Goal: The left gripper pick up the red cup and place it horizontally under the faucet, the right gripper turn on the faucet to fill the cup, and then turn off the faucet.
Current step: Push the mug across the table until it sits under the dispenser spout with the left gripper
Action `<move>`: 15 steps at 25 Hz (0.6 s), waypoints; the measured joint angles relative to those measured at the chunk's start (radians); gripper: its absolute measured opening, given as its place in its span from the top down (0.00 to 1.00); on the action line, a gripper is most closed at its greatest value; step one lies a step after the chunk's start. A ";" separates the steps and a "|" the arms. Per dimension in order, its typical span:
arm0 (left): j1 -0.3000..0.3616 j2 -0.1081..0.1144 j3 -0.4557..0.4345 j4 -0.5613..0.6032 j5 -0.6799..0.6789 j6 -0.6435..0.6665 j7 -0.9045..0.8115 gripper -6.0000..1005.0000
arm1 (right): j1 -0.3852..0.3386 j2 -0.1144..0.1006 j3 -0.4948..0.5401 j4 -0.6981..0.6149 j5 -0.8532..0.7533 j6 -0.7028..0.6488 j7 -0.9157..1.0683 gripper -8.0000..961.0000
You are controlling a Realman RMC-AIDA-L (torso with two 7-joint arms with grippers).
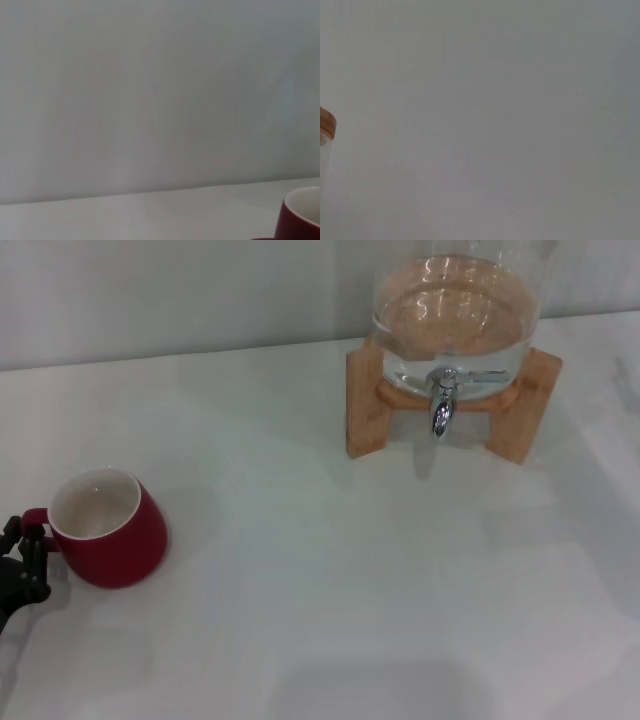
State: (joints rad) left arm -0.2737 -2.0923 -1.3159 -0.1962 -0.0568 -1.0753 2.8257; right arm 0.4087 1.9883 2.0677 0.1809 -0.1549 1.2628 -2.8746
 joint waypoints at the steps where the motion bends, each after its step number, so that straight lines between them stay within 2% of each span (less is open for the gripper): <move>1: 0.000 0.000 0.000 0.000 0.000 0.000 0.000 0.81 | 0.000 0.000 0.000 0.000 0.000 0.000 0.000 0.36; 15: -0.001 0.000 -0.001 -0.002 -0.002 -0.008 0.000 0.85 | -0.004 0.001 0.000 0.000 0.000 0.012 0.000 0.36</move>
State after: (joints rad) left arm -0.2745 -2.0923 -1.3166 -0.1980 -0.0588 -1.0832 2.8256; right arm 0.4049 1.9895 2.0677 0.1810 -0.1549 1.2746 -2.8746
